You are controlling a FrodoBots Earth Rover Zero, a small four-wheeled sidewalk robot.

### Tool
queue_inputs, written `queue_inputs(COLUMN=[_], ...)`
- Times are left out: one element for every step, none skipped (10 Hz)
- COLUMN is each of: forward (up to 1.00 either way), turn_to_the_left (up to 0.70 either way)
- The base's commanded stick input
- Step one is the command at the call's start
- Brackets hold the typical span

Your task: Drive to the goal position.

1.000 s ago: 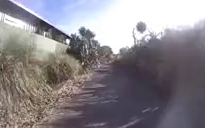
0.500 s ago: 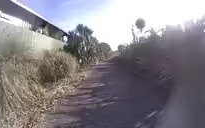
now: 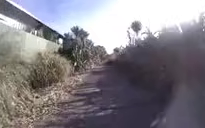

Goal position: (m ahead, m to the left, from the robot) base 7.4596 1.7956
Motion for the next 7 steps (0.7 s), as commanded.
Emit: queue_inputs(forward=[0.45,0.45,0.45,0.45,0.45,0.45,0.45], turn_to_the_left=[0.00,0.00,0.00,0.00,0.00,0.00,0.00])
